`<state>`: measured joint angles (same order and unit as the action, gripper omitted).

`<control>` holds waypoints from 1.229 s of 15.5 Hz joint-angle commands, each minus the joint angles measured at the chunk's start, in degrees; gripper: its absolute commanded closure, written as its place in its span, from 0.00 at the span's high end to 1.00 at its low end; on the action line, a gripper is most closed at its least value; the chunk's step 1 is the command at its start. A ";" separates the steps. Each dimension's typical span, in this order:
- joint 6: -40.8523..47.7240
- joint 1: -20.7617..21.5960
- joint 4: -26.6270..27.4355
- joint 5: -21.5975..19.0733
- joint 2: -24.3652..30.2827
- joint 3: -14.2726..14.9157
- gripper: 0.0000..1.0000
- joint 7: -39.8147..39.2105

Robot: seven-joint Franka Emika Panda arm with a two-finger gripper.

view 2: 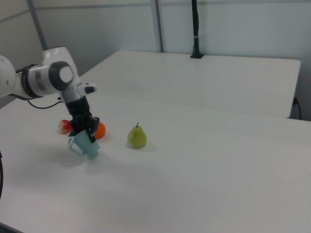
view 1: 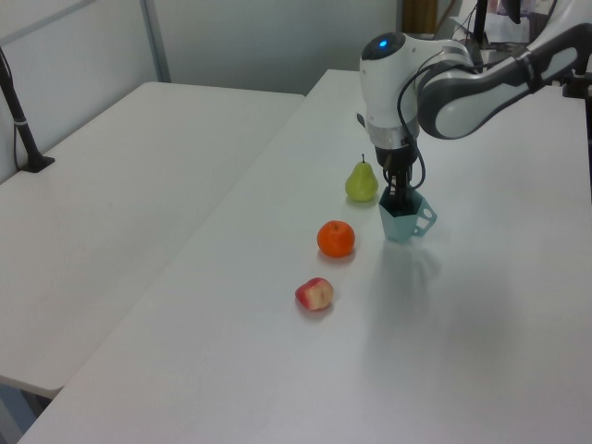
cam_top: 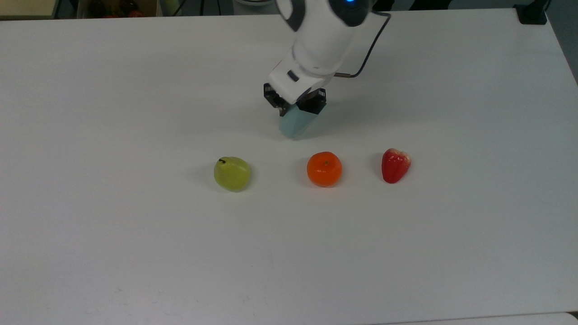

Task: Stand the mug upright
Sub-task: 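Rotate the held mug upward so its base rests on the table, then open the gripper and lift it up away from the upright mug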

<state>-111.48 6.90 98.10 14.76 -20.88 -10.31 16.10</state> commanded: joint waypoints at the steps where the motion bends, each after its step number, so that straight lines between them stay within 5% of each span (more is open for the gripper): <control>1: -3.83 -3.21 1.39 -11.13 0.66 -0.06 0.01 -12.46; 4: -3.31 -3.65 1.65 -12.56 -0.04 -0.06 0.03 -16.45; 7: -3.22 -3.56 1.83 -12.56 -0.48 -0.06 0.22 -16.45; 8: -3.21 -3.39 2.00 -12.56 -0.57 -0.06 0.47 -16.45; 12: 0.55 -3.65 0.69 -12.56 0.48 -0.06 1.00 -15.92; 19: 9.69 -3.91 -1.51 -11.15 10.40 0.37 1.00 -15.66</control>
<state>-105.51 3.18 95.25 3.49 -17.49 -10.51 1.21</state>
